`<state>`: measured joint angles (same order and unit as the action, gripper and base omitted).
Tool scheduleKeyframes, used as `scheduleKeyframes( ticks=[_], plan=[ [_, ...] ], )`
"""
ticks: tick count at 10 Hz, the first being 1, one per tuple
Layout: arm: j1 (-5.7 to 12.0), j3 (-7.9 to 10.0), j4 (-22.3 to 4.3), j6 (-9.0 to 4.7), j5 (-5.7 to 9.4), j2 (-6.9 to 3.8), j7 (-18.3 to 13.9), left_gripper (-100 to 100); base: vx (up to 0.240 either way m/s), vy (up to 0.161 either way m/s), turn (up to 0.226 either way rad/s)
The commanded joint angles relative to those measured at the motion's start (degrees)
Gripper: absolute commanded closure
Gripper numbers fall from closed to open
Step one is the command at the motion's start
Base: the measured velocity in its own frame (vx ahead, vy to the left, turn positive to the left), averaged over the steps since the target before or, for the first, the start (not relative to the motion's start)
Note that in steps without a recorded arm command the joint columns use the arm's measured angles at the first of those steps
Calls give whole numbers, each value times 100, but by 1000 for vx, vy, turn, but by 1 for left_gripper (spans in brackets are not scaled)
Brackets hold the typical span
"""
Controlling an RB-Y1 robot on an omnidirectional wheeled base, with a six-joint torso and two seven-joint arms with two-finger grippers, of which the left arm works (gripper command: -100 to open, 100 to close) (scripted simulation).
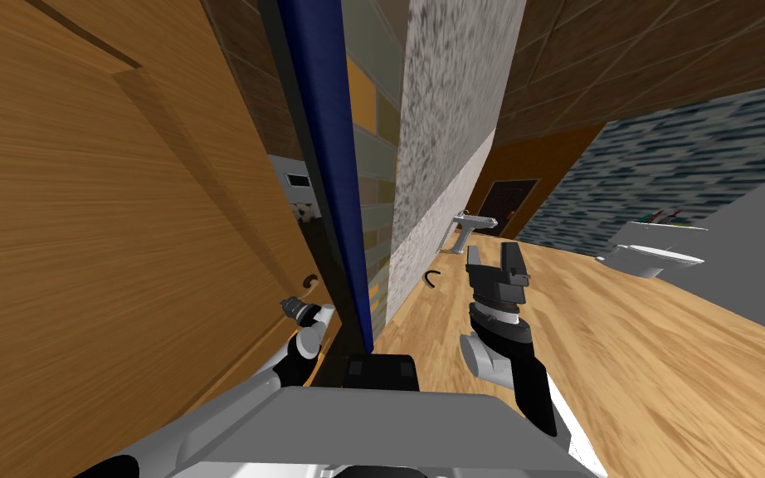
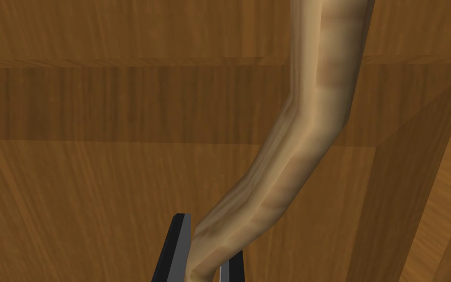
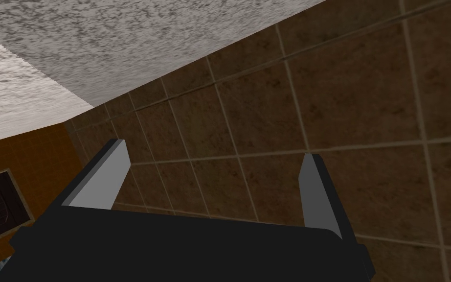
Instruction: Push the door open
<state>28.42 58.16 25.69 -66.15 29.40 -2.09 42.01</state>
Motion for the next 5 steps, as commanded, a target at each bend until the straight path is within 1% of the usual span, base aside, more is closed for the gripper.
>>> scheduleKeyframes(
  ticks=[1,5],
  plan=[
    [-23,15,33,-18,6,-53,-10,100,-1,8,-10],
    [-23,15,33,-18,6,-53,-10,100,1,-3,7]
  ],
)
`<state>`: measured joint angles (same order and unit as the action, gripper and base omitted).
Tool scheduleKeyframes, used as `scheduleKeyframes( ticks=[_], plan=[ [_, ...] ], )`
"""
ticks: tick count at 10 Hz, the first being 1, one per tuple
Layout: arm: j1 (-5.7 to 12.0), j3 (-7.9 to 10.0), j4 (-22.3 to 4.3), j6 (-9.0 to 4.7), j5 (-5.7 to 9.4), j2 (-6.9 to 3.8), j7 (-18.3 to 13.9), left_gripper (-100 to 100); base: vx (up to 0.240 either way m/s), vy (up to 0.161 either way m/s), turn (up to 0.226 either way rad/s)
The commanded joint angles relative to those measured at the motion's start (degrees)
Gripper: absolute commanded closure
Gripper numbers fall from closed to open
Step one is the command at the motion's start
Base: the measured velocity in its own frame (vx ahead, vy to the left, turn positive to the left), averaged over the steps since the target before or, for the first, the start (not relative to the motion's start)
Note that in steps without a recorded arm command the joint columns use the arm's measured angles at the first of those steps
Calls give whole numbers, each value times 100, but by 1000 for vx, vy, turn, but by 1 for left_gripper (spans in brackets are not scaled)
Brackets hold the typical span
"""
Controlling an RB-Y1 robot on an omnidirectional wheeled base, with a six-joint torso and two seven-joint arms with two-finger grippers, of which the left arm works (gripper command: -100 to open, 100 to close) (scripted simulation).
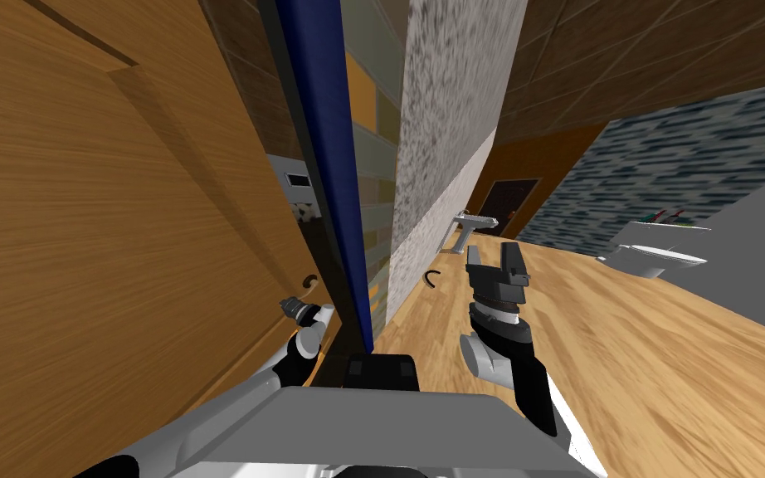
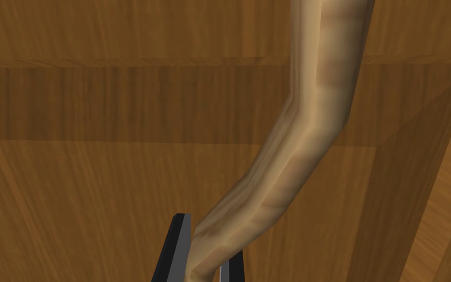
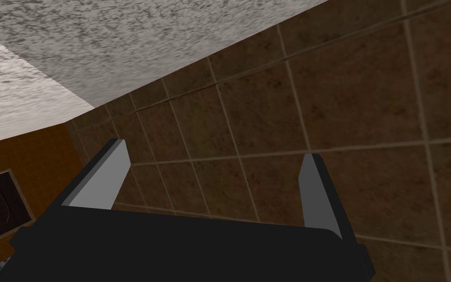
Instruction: Push the door open
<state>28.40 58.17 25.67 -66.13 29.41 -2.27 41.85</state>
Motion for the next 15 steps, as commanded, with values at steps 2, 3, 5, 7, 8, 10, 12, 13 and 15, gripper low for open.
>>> scheduleKeyframes(
  ticks=[2,3,5,7,8,10,12,13,15],
  plan=[
    [-21,15,36,-20,5,-34,6,100,-2,6,-17],
    [-21,15,36,-20,5,-34,6,100,0,0,0],
    [81,166,-183,-250,115,-148,4,100,-23,127,-183],
    [103,247,-199,-349,171,-179,16,100,-9,124,-79],
    [112,280,-205,-389,195,-188,22,100,-12,89,-126],
    [130,348,-218,-473,242,-207,32,100,-4,72,-43],
    [130,348,-302,-473,242,-207,32,100,-2,49,-26],
    [130,348,-218,-473,242,-207,32,100,0,0,0],
    [149,417,-327,-559,290,-225,43,100,-4,54,-55]
  ],
)
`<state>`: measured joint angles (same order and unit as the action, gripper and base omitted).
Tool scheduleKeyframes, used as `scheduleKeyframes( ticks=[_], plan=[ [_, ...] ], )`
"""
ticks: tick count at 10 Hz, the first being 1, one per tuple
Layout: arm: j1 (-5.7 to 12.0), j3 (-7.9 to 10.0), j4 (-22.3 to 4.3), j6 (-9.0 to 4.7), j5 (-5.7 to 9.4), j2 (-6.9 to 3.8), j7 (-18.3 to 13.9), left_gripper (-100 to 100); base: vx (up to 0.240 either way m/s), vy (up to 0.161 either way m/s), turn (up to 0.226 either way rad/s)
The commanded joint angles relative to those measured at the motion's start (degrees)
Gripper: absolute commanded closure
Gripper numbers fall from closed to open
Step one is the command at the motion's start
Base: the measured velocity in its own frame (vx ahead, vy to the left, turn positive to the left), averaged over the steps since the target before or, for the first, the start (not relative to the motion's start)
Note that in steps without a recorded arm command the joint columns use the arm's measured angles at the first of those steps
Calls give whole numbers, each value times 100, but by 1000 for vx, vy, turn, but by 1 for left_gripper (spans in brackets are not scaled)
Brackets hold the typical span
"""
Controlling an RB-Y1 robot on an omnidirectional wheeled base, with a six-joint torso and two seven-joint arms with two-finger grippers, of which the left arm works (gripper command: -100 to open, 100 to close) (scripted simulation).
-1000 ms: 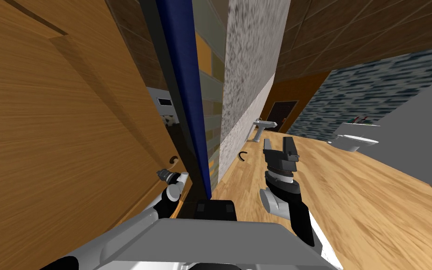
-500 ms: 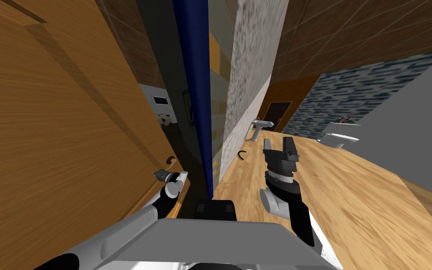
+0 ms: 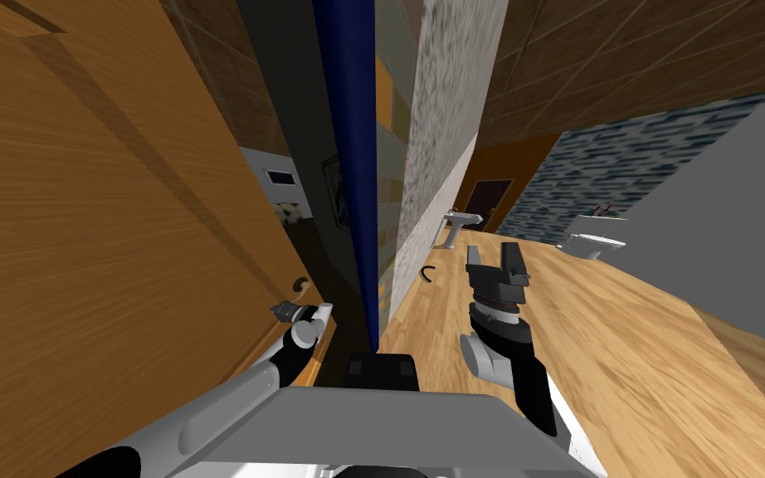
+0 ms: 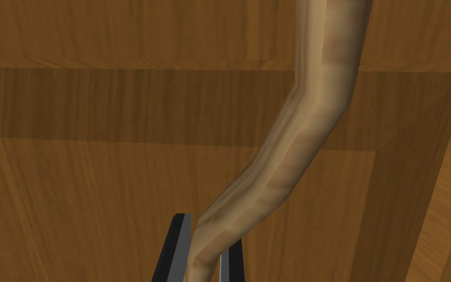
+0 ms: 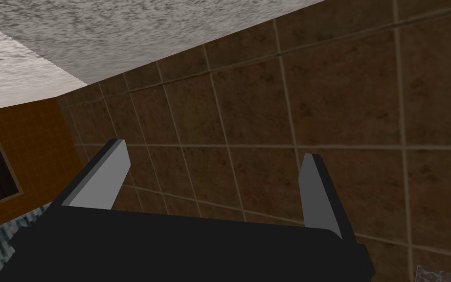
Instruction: Push the door open
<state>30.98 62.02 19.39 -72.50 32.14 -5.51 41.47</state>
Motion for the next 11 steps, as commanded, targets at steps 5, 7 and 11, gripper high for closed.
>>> scheduleKeyframes(
  ticks=[5,7,11],
  plan=[
    [-97,71,389,29,44,91,87,100,0,17,-6],
    [-87,110,381,-20,72,84,93,100,-1,31,-21],
    [-87,110,381,-20,72,84,93,100,-1,25,-14]
  ],
)
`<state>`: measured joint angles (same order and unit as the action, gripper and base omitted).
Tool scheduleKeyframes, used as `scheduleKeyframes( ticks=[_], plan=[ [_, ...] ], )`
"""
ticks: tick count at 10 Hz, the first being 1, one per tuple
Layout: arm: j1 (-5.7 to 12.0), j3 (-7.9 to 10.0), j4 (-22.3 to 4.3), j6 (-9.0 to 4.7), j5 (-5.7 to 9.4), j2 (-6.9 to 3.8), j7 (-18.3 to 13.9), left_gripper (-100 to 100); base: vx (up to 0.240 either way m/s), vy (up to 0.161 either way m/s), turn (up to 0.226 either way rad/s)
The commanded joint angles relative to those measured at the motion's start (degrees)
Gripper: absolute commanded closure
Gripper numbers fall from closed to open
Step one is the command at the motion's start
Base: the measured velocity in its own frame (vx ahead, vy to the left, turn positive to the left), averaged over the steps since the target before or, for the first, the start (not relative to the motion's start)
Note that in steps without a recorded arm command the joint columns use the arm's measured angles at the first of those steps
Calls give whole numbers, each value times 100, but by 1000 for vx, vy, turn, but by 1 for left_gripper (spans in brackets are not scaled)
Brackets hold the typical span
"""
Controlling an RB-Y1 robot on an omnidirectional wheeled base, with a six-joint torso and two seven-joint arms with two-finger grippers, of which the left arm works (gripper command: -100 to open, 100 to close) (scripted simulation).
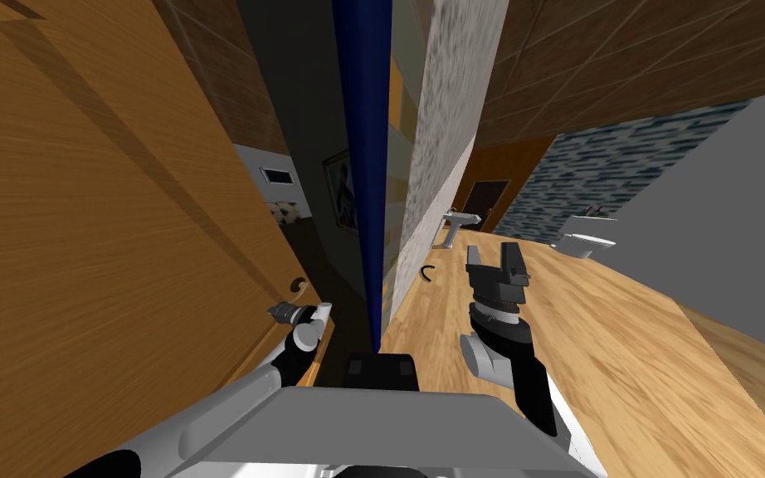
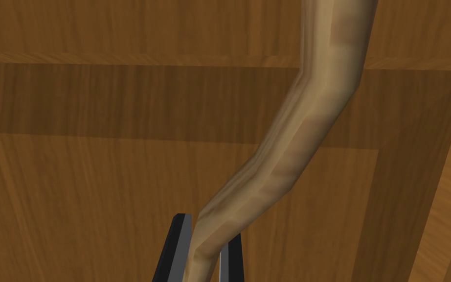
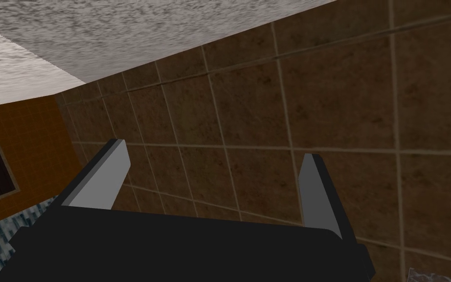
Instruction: Push the door open
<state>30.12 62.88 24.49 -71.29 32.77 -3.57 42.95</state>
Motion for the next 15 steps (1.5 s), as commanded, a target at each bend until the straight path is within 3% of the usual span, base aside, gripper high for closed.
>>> scheduleKeyframes(
  ticks=[1,15],
  plan=[
    [10,64,-136,-189,36,-117,-48,100,-2,19,-38],
    [32,146,-152,-292,94,-129,-36,100,0,19,-10]
  ],
)
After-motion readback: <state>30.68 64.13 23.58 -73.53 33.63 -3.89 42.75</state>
